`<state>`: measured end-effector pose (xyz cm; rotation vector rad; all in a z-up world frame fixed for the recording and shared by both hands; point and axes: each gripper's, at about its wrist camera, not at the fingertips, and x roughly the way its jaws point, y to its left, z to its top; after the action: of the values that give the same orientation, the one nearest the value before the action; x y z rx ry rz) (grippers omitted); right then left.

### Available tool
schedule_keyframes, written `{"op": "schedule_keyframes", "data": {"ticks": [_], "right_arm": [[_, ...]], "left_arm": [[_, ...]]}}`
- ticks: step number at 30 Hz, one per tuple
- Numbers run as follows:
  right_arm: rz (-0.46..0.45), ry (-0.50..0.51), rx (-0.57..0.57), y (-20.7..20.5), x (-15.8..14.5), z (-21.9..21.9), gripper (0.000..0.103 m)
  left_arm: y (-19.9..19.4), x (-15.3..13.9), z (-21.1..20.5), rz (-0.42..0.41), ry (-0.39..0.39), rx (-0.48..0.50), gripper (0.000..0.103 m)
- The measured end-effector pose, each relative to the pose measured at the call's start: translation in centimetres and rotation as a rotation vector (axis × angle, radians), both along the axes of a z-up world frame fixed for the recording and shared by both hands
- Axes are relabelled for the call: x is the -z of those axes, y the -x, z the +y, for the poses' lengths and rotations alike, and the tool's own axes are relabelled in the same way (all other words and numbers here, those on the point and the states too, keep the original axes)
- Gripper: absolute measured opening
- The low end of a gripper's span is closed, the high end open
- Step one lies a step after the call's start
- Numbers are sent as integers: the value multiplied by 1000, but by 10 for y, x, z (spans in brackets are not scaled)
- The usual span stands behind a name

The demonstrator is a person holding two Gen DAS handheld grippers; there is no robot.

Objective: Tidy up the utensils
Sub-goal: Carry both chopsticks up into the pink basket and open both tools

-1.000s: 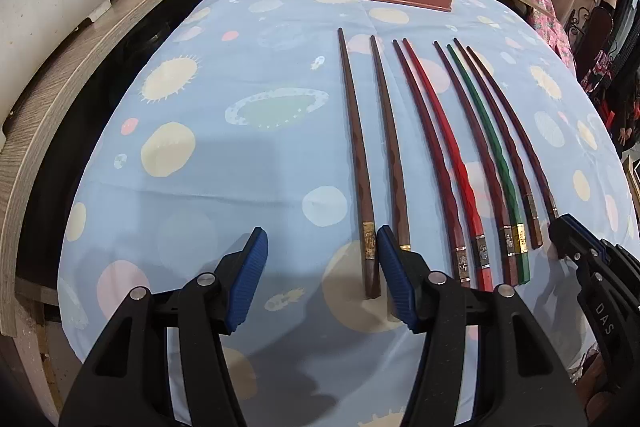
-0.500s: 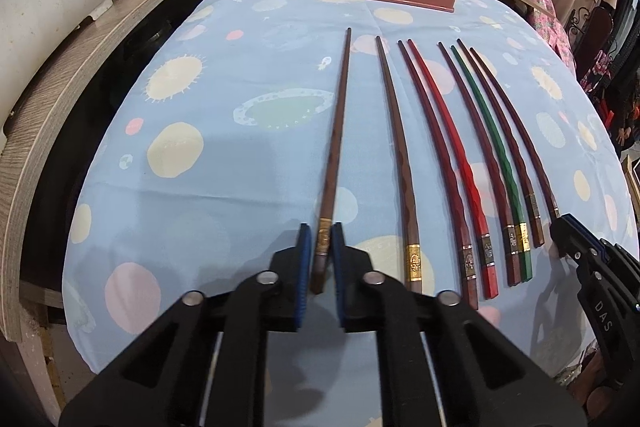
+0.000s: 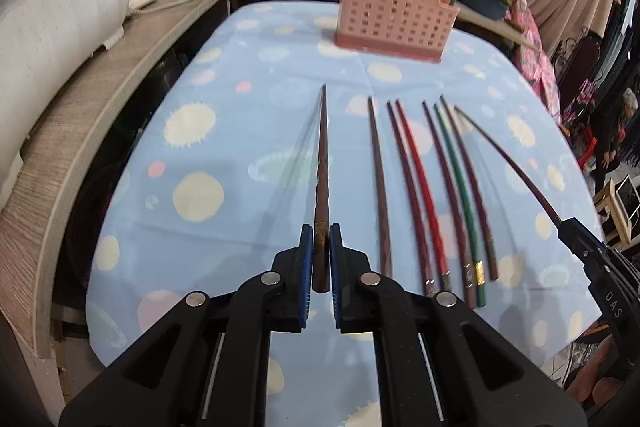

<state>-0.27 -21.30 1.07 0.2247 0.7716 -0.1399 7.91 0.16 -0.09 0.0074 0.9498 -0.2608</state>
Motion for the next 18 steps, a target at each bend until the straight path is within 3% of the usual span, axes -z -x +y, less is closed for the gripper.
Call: {"op": "schedule_keyframes", "data": {"ticks": [11, 18], "right_arm": [[-190, -17, 33, -25, -84, -30, 7], [-263, -44, 51, -58, -118, -51, 7]], "left_arm": [[-21, -74, -1, -142, 48, 2, 7], [-57, -118, -7, -215, 79, 0, 7]]}}
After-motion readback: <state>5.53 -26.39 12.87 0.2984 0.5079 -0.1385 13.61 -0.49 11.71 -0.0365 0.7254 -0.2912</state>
